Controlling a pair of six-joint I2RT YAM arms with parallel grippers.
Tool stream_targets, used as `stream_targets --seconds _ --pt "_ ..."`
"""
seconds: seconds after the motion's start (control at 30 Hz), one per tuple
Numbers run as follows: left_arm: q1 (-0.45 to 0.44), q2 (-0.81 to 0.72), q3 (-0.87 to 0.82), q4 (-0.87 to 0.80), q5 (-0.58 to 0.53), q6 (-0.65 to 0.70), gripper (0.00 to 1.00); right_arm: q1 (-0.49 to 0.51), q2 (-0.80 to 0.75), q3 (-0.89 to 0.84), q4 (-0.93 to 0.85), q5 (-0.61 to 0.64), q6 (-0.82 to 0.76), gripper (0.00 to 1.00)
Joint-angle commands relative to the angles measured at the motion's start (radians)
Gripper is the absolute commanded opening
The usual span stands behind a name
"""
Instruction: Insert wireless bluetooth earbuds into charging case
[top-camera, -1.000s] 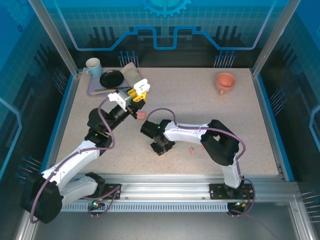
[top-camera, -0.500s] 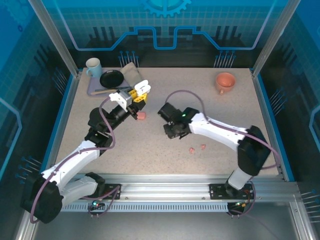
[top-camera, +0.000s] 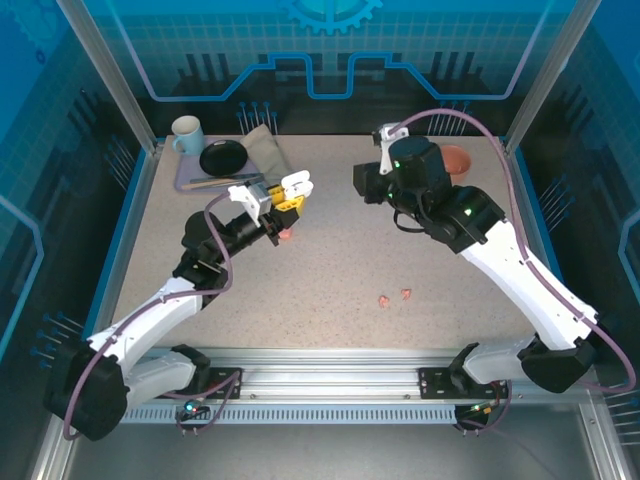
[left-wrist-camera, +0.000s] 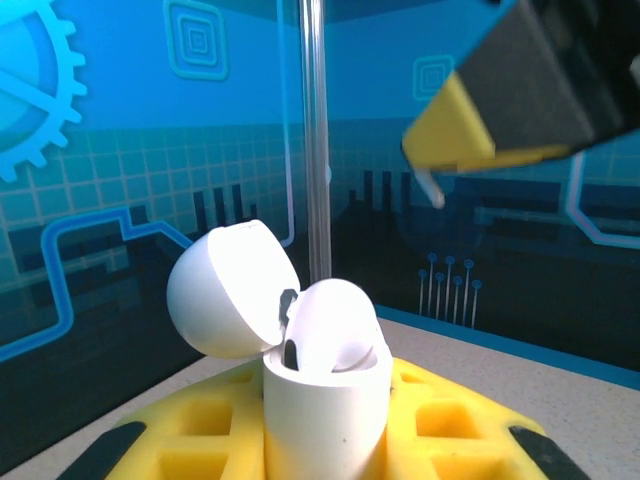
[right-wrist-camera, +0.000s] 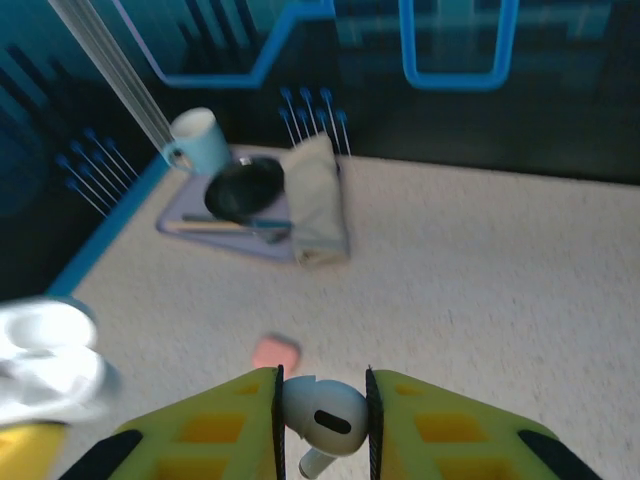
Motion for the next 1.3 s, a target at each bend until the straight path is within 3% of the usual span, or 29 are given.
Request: stream_targets --seconds 0.0,0.4,1.27 --pt "-0.003 0.024 0.049 0.069 0.034 -0.044 0.0 0.013 0.043 0.06 0.084 -0.043 -0.074 0.26" --pt "-0.02 0.086 0.083 0.103 0.011 -0.085 0.0 0.111 0.144 0.126 0.18 -0.042 -0.113 0.27" --pt "-0.02 0.085 0.104 0.094 -0.002 -0.074 0.0 0.127 0.182 0.084 0.163 -0.054 -0.109 0.26"
